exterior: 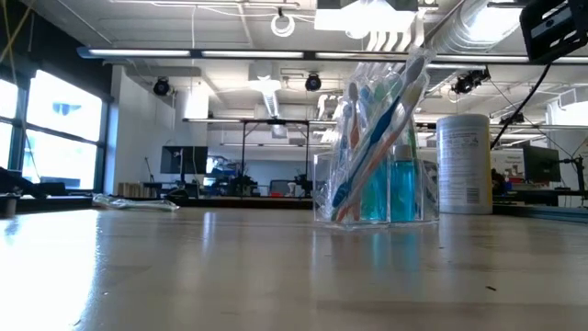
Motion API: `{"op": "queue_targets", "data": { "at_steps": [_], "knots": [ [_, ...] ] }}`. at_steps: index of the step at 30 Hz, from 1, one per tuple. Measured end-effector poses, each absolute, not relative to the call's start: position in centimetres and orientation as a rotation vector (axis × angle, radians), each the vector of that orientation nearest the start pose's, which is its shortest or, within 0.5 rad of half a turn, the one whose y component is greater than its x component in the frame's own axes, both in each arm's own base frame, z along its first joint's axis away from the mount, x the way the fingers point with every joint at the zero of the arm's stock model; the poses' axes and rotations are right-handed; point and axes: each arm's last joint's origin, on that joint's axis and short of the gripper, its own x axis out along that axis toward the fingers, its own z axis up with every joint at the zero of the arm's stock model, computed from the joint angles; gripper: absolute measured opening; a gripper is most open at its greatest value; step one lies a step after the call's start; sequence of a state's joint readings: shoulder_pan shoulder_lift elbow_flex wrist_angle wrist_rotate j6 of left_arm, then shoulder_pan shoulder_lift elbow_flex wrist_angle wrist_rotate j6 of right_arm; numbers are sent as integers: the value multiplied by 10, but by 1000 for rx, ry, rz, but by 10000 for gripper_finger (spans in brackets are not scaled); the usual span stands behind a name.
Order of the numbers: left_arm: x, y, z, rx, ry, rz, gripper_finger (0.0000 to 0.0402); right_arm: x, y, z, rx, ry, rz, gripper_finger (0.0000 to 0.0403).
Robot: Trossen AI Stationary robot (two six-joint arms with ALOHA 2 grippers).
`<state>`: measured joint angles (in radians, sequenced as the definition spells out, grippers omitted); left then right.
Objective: Pick & Place toothbrushing station
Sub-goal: Put the purple toothbrush into the transparent organizer
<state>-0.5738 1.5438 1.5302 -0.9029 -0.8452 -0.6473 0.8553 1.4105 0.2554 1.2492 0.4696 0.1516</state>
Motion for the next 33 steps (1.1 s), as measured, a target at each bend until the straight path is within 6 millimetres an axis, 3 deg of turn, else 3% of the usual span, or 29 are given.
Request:
{"op": "queue_targets", "data": {
  "at_steps": [5, 9, 15, 21, 27, 33],
  "knots": [
    [291, -209, 312, -5, 408, 220, 10, 162, 171, 185, 195, -84, 492, 150],
    [308, -227, 288, 37, 280, 57, 10, 170, 182, 196, 92, -99, 506, 150],
    [343, -212, 265, 48, 248, -42, 10, 184, 190, 208, -16, -50, 313, 164],
    [372, -190, 242, 26, 267, -68, 9, 188, 192, 216, -86, -70, 221, 215],
    [383, -184, 232, 41, 247, -97, 9, 193, 184, 219, -96, -67, 50, 255],
    [385, -181, 232, 52, 248, -108, 9, 199, 181, 221, -88, -94, 141, 258]
  ]
}}
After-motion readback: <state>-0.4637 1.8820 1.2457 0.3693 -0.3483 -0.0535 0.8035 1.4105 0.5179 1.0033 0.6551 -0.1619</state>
